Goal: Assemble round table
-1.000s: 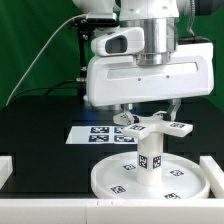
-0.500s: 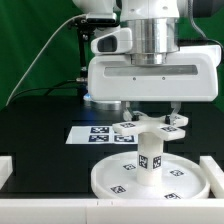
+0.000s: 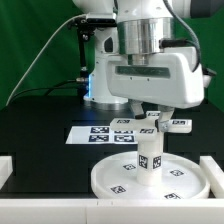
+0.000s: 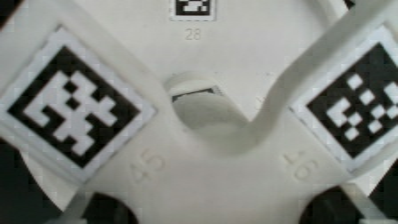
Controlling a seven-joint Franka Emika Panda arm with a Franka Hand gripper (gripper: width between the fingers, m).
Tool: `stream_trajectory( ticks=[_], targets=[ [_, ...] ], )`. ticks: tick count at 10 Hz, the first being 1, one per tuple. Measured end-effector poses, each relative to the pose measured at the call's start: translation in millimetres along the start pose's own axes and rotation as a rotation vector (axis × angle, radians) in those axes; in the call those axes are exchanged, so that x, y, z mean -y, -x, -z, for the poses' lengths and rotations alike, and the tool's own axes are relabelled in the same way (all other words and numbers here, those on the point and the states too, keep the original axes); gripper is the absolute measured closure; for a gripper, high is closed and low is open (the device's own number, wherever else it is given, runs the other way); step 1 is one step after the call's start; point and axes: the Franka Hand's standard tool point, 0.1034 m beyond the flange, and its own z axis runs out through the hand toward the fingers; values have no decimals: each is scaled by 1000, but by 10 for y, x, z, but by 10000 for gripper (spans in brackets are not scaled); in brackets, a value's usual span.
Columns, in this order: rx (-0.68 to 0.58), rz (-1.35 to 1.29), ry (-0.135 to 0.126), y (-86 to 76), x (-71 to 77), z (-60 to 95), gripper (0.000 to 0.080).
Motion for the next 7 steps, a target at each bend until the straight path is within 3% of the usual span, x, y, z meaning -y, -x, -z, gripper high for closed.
stream_trajectory(
  ticks=[2,3,4,7],
  targets=[
    [2,-71,-1,-1,-1,-1,358],
    [2,-60,0,0,-3,-5,243],
    [2,-60,0,0,-4,-9,179],
    [12,84,-33,3,96,230,155]
  ],
)
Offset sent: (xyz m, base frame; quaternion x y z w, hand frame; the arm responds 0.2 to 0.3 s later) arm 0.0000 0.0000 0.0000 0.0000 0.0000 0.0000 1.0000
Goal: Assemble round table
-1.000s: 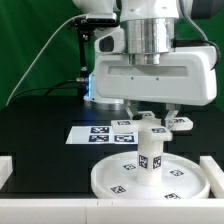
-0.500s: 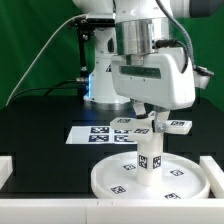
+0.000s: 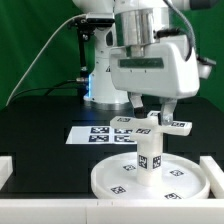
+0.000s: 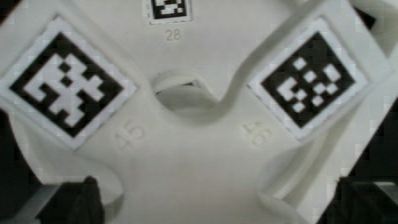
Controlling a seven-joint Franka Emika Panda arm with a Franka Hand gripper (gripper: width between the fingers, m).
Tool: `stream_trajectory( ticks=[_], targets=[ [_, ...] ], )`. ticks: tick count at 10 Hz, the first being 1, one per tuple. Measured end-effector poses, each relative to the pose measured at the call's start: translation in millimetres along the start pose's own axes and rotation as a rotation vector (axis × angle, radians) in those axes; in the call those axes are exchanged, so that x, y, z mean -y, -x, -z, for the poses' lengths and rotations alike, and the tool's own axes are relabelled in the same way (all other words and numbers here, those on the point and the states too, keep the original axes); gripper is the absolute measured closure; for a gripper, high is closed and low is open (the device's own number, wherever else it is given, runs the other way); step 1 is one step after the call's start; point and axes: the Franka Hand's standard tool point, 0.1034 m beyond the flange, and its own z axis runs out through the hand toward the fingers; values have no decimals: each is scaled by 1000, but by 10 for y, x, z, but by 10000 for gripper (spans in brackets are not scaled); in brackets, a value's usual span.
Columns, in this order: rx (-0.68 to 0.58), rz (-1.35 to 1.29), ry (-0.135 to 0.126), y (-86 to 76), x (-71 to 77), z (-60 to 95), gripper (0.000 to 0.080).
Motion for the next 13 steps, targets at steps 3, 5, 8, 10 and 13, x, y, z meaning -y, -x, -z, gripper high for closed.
stream_trajectory(
  ticks=[3,5,8,10,13],
  targets=[
    [0,321,-9,23,38,62,150],
    [-1,597,-8,6,27,60,150],
    [-5,910,0,-8,16,56,150],
    [-9,1052,8,-30,7,59,150],
    [-7,1419,64,-89,19,33,150]
  ],
)
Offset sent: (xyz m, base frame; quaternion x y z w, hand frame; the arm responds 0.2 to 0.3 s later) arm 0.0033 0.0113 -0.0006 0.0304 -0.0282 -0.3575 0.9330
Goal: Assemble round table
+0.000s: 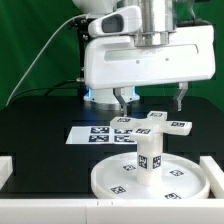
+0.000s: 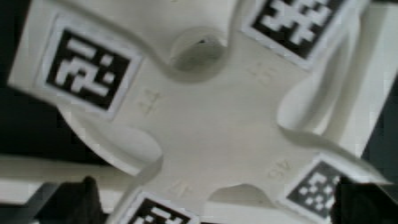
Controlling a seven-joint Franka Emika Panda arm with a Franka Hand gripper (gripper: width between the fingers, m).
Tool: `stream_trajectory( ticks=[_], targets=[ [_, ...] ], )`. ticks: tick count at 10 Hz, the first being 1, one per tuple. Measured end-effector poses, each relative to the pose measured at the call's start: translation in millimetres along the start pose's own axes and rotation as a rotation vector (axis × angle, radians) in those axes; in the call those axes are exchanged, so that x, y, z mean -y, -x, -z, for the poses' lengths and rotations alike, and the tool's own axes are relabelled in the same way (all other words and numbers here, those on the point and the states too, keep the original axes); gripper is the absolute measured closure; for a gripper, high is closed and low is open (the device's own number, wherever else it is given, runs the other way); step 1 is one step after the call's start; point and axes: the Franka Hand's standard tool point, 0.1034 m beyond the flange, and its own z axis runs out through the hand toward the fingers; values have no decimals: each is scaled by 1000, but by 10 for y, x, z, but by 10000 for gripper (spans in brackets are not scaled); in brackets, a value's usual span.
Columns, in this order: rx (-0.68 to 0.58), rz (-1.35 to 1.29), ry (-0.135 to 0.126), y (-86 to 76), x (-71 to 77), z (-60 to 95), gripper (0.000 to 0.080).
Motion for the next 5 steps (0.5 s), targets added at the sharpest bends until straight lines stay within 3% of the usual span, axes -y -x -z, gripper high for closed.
stream_trajectory(
  ticks=[2,5],
  targets=[
    [-1,-17,1,7,-36,2,150],
    [49,-78,-11,98,44,-74,150]
  ],
)
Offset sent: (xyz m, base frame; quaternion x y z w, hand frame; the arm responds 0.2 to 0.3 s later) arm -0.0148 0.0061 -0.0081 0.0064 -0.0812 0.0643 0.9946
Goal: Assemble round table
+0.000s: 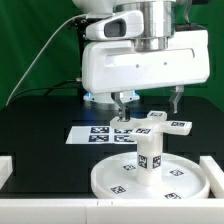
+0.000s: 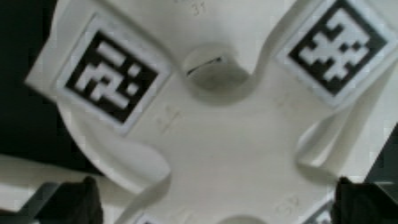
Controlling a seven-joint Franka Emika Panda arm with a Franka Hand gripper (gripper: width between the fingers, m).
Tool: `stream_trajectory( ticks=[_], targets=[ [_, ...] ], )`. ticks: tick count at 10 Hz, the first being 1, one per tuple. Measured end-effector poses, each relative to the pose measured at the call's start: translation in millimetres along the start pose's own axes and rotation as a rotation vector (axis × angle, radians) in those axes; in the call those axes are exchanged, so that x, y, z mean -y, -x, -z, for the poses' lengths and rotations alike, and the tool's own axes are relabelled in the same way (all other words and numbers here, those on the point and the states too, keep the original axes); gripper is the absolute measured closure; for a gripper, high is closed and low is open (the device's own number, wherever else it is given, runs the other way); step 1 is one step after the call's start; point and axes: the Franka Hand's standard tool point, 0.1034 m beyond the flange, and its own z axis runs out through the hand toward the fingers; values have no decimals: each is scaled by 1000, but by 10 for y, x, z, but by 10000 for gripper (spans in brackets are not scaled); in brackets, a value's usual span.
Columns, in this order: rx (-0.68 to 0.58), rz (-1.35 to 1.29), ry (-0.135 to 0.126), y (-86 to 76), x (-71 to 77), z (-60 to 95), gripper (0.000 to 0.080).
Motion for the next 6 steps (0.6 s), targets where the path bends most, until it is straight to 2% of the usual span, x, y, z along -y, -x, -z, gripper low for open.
stream_trajectory(
  ticks=[3,6],
  targets=[
    [7,-16,9,58,1,-122,150],
    [10,-39,8,56,59,-162,150]
  ],
)
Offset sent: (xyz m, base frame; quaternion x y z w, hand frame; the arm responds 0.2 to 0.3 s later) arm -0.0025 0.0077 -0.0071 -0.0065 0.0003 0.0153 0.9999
